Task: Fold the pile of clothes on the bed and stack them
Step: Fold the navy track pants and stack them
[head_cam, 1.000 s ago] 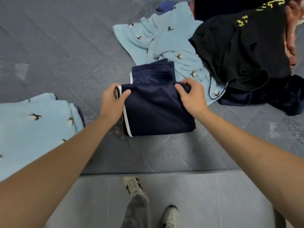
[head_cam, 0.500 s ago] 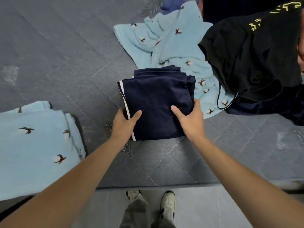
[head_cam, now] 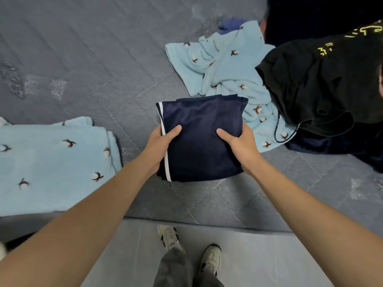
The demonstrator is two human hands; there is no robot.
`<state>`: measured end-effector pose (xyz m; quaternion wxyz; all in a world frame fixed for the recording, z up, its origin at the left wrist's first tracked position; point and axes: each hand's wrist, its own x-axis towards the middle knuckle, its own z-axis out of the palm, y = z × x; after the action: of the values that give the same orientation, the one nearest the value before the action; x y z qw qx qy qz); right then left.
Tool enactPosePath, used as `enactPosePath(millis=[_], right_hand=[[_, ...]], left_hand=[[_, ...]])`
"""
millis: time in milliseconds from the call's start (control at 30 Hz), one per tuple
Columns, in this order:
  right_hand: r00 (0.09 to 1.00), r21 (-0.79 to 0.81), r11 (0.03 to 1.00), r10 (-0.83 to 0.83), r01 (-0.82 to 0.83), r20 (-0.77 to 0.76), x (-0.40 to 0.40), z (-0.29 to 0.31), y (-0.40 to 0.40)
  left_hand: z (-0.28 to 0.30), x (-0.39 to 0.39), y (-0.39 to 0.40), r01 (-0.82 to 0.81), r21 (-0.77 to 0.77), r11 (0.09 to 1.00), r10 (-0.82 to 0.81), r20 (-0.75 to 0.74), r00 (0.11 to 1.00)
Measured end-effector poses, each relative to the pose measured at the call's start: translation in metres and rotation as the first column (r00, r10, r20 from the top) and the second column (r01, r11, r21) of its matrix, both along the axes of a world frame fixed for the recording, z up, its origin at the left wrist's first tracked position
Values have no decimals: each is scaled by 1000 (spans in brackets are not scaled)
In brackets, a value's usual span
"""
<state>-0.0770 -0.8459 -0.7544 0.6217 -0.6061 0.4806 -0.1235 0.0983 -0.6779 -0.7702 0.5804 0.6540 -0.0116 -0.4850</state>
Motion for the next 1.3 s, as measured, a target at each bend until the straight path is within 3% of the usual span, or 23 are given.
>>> enactPosePath(millis=[233, 467, 767, 967, 1033, 1067, 1133, 1200, 1233, 1300], right_hand=[[991, 31, 993, 111, -113, 71, 38, 72, 70], [947, 57, 963, 249, -265, 203, 129, 122, 197], [902, 68, 921, 357, -383, 244, 299, 105, 397], [914, 3, 932, 354, -362, 199, 414, 93, 487], [933, -203, 918, 357, -341, 51, 435, 82, 506], [930, -338, 870, 364, -358, -48, 441, 76, 514], [896, -572, 692, 385, -440, -223, 445, 64, 526], [828, -679, 504, 474, -534, -299, 446, 52, 536], [772, -684, 427, 547, -591, -324, 448, 44, 542], [621, -631, 276, 657, -725, -427, 450, 26, 551]], left_hand=[[91, 20, 92, -79, 21, 997, 76, 129, 989], [164, 96, 233, -148, 83, 986, 114, 327, 938], [164, 244, 447, -267, 179, 947, 161, 456, 875], [148, 356, 538, -331, 200, 922, 175, 548, 818], [134, 380, 555, -410, 307, 859, 94, 691, 716], [126, 387, 561, -465, 402, 789, -37, 786, 617], [111, 389, 568, -517, 492, 701, -344, 868, 359], [92, 380, 567, -352, 545, 761, -538, 833, 127], [79, 375, 565, -236, 598, 766, -599, 797, 74], [53, 365, 562, -123, 706, 697, -703, 707, 79]])
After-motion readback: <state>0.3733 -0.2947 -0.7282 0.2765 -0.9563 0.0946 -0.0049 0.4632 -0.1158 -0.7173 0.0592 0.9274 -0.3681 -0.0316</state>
